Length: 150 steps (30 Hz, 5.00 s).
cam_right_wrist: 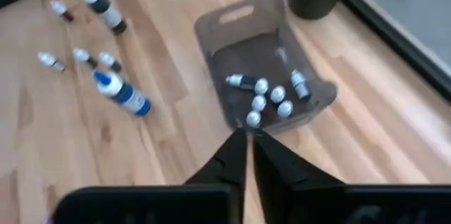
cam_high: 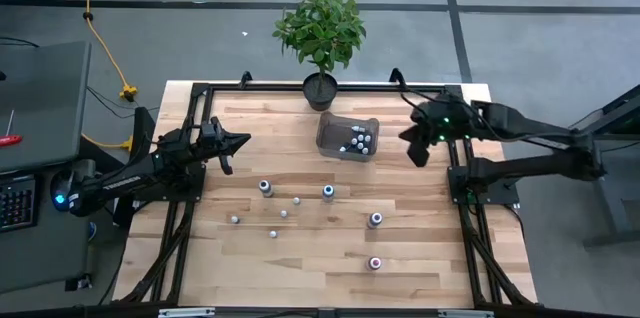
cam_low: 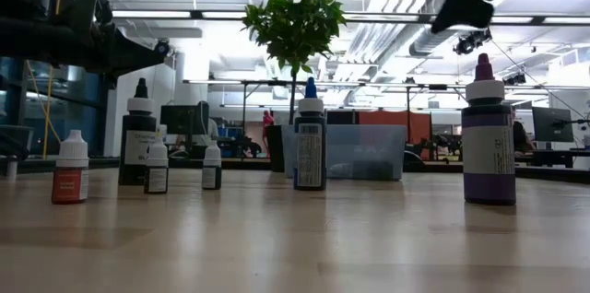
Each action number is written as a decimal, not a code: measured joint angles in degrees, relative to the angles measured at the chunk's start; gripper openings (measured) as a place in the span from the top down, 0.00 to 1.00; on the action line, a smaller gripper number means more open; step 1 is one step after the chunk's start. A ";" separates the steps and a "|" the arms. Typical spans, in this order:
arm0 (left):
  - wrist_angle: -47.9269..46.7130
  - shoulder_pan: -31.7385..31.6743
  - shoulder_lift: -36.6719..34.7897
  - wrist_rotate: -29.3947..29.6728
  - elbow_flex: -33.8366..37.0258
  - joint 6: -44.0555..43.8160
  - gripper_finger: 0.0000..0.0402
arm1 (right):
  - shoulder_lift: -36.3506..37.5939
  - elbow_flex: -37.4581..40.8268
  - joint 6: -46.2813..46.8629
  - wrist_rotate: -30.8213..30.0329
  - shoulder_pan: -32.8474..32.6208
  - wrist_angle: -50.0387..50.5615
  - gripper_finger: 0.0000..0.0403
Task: Pick & Place food coloring
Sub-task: Put the big purple food coloring bottle into the black bin
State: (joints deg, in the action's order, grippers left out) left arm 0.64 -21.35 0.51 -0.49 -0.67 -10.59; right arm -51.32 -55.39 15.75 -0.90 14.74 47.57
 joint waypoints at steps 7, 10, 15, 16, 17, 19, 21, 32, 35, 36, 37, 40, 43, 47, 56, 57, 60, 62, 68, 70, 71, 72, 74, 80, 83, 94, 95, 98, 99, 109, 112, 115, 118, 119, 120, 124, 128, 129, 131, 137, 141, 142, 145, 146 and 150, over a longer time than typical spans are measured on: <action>0.00 -0.01 -0.01 0.00 0.00 0.01 1.00 | 12.32 13.06 1.65 5.42 -0.02 -6.46 0.99; 0.00 0.00 0.00 0.00 0.00 0.01 1.00 | 17.49 18.48 2.72 7.11 -0.03 -10.48 0.99; 0.00 -0.01 0.00 0.00 0.00 0.01 1.00 | 24.52 25.89 3.44 9.22 -0.56 -15.34 1.00; 0.00 -0.01 -0.01 0.00 0.00 0.00 1.00 | 25.87 27.26 3.49 9.42 -0.86 -16.75 1.00; 0.00 0.00 0.00 0.00 0.00 0.01 1.00 | 27.26 28.69 3.49 9.60 -1.21 -18.51 1.00; 0.00 -0.02 -0.02 0.00 0.00 0.00 1.00 | 29.87 31.73 3.50 10.51 -1.98 -23.19 1.00; 0.00 -0.02 0.00 0.00 0.00 0.00 1.00 | 31.88 34.34 3.63 10.77 -2.73 -27.37 1.00; 0.00 0.00 -0.02 0.00 0.00 0.00 1.00 | 36.61 44.29 4.08 13.30 -5.49 -48.19 1.00; 0.00 -0.01 -0.02 0.00 0.00 0.01 1.00 | 37.55 46.62 4.37 13.15 -5.53 -49.24 1.00; 0.00 0.00 0.00 0.00 0.00 0.02 1.00 | 37.95 47.41 4.79 13.23 -5.53 -49.34 1.00; 0.00 0.00 0.00 0.00 0.00 0.00 1.00 | 38.33 48.15 5.10 13.37 -5.55 -49.48 1.00; 0.00 0.00 -0.01 0.00 0.00 0.01 1.00 | 39.79 50.21 6.59 14.56 -5.55 -50.57 1.00; 0.00 0.00 -0.02 0.00 0.00 0.01 1.00 | 41.27 51.65 7.68 14.96 -5.55 -51.86 1.00; 0.00 -0.02 -0.02 0.00 0.00 0.00 1.00 | 42.83 51.82 7.81 14.93 -5.56 -52.28 1.00; 0.00 0.00 0.00 0.02 0.00 0.00 1.00 | 47.99 54.79 9.53 14.07 -7.78 -51.11 1.00; 0.00 0.00 -0.02 0.00 0.00 0.01 1.00 | 48.31 54.76 9.48 13.81 -7.78 -50.93 1.00; 0.00 -0.01 -0.01 0.01 0.00 0.01 1.00 | 48.03 54.79 8.68 13.57 -7.71 -50.87 1.00; 0.00 0.00 -0.02 0.00 0.00 0.00 1.00 | 47.73 54.81 7.26 13.41 -7.20 -50.84 1.00; 0.00 0.00 -0.01 0.00 0.00 0.00 1.00 | 43.28 54.81 5.26 12.57 -4.80 -50.49 1.00; -0.01 -0.01 0.00 0.01 0.00 0.01 1.00 | 41.00 54.81 6.47 12.85 -4.52 -50.47 1.00; 0.00 0.00 -0.02 0.00 0.00 0.00 1.00 | 39.75 54.81 6.92 12.87 -4.54 -50.44 1.00; 0.00 -0.02 -0.02 0.00 0.00 0.00 1.00 | 38.52 54.81 7.20 12.93 -4.65 -50.44 1.00; 0.00 -0.02 -0.02 0.00 0.00 0.00 1.00 | 36.19 54.81 7.23 13.10 -5.07 -50.44 1.00; 0.00 -0.02 0.00 0.00 0.00 0.00 1.00 | 31.53 54.82 7.36 13.24 -6.17 -50.42 1.00; 0.00 0.00 0.00 0.01 0.00 0.01 1.00 | 30.63 54.83 7.34 13.20 -6.58 -50.42 1.00; 0.00 0.00 0.00 0.00 0.00 0.01 1.00 | 30.33 54.83 7.82 13.24 -6.67 -50.40 1.00; 0.00 0.00 0.00 0.00 0.00 0.00 1.00 | 30.33 54.83 7.82 13.24 -6.67 -50.40 1.00; 0.00 -0.01 -0.01 0.01 0.00 0.01 1.00 | 30.33 54.85 7.73 13.26 -6.67 -50.40 1.00; 0.00 -0.01 0.00 0.01 0.00 0.01 1.00 | 30.33 54.85 7.44 13.32 -6.67 -50.40 1.00; -0.01 -0.01 -0.01 0.01 0.00 0.00 1.00 | 30.33 54.88 6.78 13.44 -6.67 -50.38 1.00; 0.00 -0.02 0.00 0.02 0.00 0.02 1.00 | 30.33 54.88 7.51 13.47 -6.67 -50.38 1.00; 0.00 -0.01 -0.02 0.01 0.00 0.01 1.00 | 30.33 54.88 7.76 13.48 -6.67 -50.38 1.00; 0.00 -0.01 -0.01 0.02 0.00 0.02 1.00 | 30.33 54.88 7.60 13.53 -6.67 -50.38 1.00; 0.00 0.00 0.00 0.00 0.00 0.00 1.00 | 30.33 54.88 7.41 13.81 -6.67 -50.37 1.00; 0.00 -0.01 0.00 0.01 0.00 0.01 1.00 | 30.33 54.80 7.24 14.21 -6.67 -50.07 1.00; -0.01 0.00 -0.01 0.01 0.00 0.00 1.00 | 30.34 50.31 4.71 14.85 -6.69 -40.11 1.00; 0.00 0.00 -0.02 0.02 0.00 0.02 1.00 | 29.38 41.43 2.32 11.05 -7.64 -29.27 1.00; 0.00 0.00 -0.01 0.01 0.00 0.01 1.00 | 28.40 40.06 3.24 10.02 -8.81 -29.35 1.00; 0.00 -0.02 0.00 0.00 0.00 0.00 1.00 | 25.78 36.83 4.15 9.76 -11.08 -28.13 1.00; 0.00 0.00 -0.02 -0.02 0.00 0.00 1.00 | 15.67 22.85 3.90 6.96 -16.79 -18.75 1.00; 0.00 0.00 -0.01 -0.02 0.00 0.00 1.00 | 7.02 11.05 1.78 -2.76 -20.23 -5.33 1.00; 0.00 -0.01 -0.01 -0.02 0.00 0.00 1.00 | 4.59 8.05 1.73 -4.28 -20.88 -2.91 1.00; 0.00 0.00 -0.02 -0.02 0.00 0.02 1.00 | -2.83 0.10 1.26 -4.71 -22.39 2.60 1.00; 0.00 0.00 0.00 0.00 0.00 0.00 1.00 | -5.31 -2.40 1.24 -4.12 -22.71 4.00 1.00; 0.00 0.00 -0.01 0.00 0.00 0.01 1.00 | -14.17 -10.40 2.27 2.43 -23.74 7.34 1.00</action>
State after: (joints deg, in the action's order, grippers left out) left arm 0.64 -21.35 0.50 -0.49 -0.67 -10.57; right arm -65.49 -65.79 18.02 1.53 -9.00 54.91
